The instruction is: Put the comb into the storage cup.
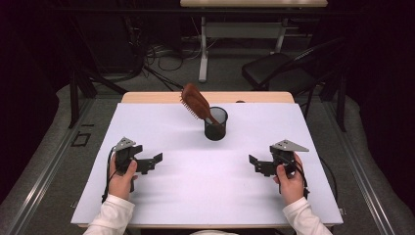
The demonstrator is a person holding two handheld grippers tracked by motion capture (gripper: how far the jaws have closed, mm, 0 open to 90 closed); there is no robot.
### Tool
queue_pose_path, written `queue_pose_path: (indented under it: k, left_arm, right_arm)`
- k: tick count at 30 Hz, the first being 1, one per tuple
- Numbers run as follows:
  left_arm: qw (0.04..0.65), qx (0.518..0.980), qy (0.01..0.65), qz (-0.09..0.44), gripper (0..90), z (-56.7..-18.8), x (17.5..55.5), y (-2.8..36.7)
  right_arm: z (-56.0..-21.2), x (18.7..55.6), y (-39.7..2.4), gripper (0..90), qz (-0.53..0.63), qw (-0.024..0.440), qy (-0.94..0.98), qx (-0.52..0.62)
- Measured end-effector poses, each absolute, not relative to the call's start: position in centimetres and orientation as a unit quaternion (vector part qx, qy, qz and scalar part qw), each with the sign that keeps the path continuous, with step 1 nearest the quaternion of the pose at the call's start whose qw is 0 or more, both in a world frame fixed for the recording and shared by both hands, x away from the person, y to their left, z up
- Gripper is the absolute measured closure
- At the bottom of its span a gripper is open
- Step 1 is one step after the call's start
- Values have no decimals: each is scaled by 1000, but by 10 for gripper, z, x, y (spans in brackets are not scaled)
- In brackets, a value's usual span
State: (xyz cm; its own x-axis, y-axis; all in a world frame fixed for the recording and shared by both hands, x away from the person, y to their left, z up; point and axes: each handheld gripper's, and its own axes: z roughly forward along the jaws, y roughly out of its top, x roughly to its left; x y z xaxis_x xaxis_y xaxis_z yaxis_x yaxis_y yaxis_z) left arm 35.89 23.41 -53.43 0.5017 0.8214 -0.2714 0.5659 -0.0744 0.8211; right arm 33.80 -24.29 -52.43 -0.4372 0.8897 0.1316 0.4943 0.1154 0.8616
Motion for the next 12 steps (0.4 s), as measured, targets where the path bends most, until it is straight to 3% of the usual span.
queue_pose_path:
  k: [12]
  left_arm:
    - [487, 710, 492, 127, 4, -535, 363, 236]
  right_arm:
    - [-527, 340, -244, 73, 454, 211, 712, 491]
